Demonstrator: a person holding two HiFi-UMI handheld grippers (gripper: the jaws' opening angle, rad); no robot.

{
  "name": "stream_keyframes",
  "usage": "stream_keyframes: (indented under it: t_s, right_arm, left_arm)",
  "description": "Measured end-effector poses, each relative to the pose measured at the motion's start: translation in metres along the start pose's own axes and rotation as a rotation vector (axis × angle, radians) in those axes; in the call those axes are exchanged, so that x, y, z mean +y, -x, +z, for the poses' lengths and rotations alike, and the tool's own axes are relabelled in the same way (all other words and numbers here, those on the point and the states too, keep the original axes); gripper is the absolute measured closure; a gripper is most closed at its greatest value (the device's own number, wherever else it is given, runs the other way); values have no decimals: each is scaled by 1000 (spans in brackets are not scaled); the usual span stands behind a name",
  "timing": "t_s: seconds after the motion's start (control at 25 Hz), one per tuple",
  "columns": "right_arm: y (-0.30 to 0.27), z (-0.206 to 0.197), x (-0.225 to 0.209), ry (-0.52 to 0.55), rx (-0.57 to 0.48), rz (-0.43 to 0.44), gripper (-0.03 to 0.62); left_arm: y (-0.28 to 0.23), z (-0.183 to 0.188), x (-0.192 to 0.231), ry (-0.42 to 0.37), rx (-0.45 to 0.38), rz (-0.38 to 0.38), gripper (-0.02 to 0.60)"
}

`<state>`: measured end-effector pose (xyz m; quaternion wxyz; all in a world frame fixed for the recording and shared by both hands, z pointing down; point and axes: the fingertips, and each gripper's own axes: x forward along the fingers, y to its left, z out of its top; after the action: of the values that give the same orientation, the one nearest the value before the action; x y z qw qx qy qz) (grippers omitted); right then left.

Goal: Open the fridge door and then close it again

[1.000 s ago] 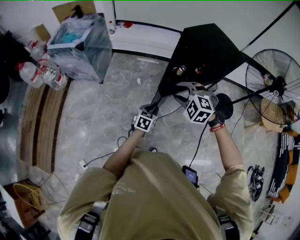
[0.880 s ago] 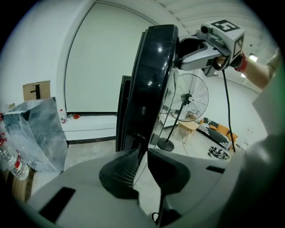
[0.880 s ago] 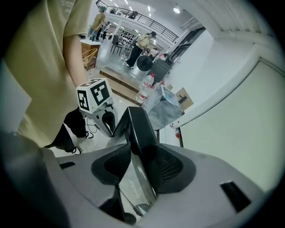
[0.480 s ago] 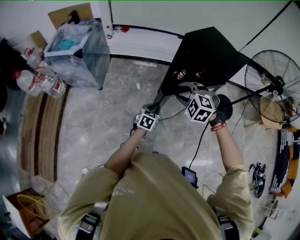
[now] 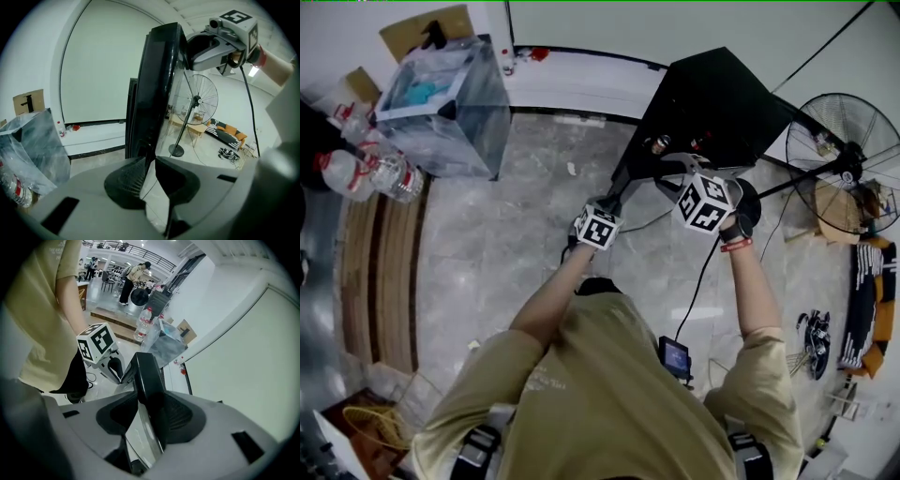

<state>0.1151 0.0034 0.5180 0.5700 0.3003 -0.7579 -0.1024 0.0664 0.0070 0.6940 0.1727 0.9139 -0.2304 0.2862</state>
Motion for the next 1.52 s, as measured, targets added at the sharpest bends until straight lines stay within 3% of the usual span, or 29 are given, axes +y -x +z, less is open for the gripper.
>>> stream_keyframes:
  t_s: [0.36, 0.64, 0.96, 1.32, 1.52]
  right_arm:
    - [-19, 2, -23, -52, 26, -6, 403]
    - [-30, -1, -45, -99, 47, 1, 404]
    - [-49, -4, -82, -191, -3, -61, 404]
    - [-70, -15, -123, -271, 29, -62, 410]
    - [-77, -25, -143, -322, 1, -74, 414]
  left_arm:
    - [-17, 13, 28, -16, 13, 3, 502]
    - [-32, 28, 44, -44, 23, -36, 502]
    - [-56, 54, 80, -62, 35, -39, 502]
    - [-88, 90, 109, -105, 30, -3, 502]
    - [-106, 104, 123, -81, 28, -11, 502]
